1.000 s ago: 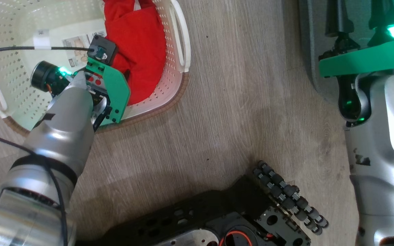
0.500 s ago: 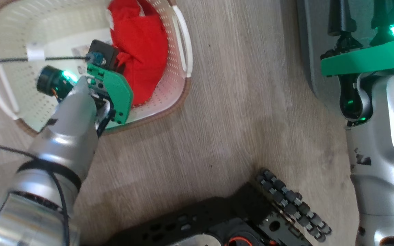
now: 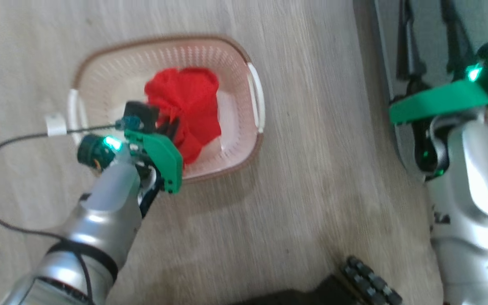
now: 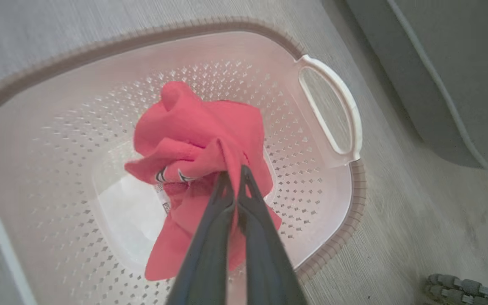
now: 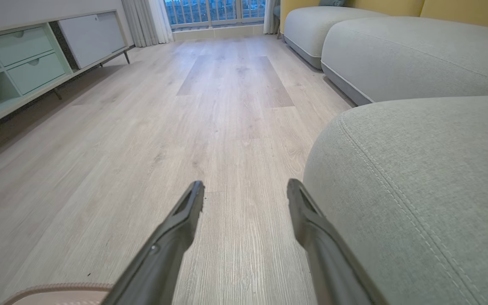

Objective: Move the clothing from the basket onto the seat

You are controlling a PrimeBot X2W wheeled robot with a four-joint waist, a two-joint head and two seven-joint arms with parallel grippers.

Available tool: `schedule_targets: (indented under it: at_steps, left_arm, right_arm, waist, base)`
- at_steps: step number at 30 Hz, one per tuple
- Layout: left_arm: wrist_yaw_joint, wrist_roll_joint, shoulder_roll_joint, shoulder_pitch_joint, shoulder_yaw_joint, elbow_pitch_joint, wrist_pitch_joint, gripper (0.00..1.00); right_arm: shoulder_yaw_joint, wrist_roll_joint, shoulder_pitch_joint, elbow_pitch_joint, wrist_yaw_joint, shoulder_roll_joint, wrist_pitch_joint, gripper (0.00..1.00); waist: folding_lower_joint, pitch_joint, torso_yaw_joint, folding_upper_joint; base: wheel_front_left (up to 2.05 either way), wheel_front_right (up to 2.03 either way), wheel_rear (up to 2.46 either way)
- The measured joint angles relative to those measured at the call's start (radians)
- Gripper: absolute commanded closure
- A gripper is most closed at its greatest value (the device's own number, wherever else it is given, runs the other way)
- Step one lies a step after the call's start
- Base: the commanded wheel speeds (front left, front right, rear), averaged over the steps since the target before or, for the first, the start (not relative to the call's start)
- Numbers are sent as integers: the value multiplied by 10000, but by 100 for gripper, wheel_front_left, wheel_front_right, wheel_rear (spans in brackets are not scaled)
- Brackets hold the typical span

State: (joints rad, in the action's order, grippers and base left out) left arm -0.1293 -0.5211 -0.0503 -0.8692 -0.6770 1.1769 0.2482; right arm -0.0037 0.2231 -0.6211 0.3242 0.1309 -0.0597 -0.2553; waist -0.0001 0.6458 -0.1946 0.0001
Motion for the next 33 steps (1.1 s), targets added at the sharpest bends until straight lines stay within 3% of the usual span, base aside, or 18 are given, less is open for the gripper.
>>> schedule_targets:
  at_steps: [10, 18, 33]
  left_arm:
    - [0, -276, -88, 1328, 508, -1655, 4, 100]
    - [4, 169, -148, 2163, 1241, -2861, 4, 100]
    - [4, 961, -198, 2646, 2268, -5651, 8, 100]
  right_arm:
    - [-92, -111, 1082, 895, 0, -8, 0, 0]
    - [-142, -90, 2096, 1463, 0, -15, 0, 0]
    - [171, -21, 2927, 2025, 0, -13, 2, 0]
  waist:
    - [0, -2192, 766, 0]
    - [-1, -3701, 1398, 0]
    - [-1, -5526, 2168, 0]
  base:
    - [0, 0, 0]
    - [0, 0, 0]
    - [0, 0, 0]
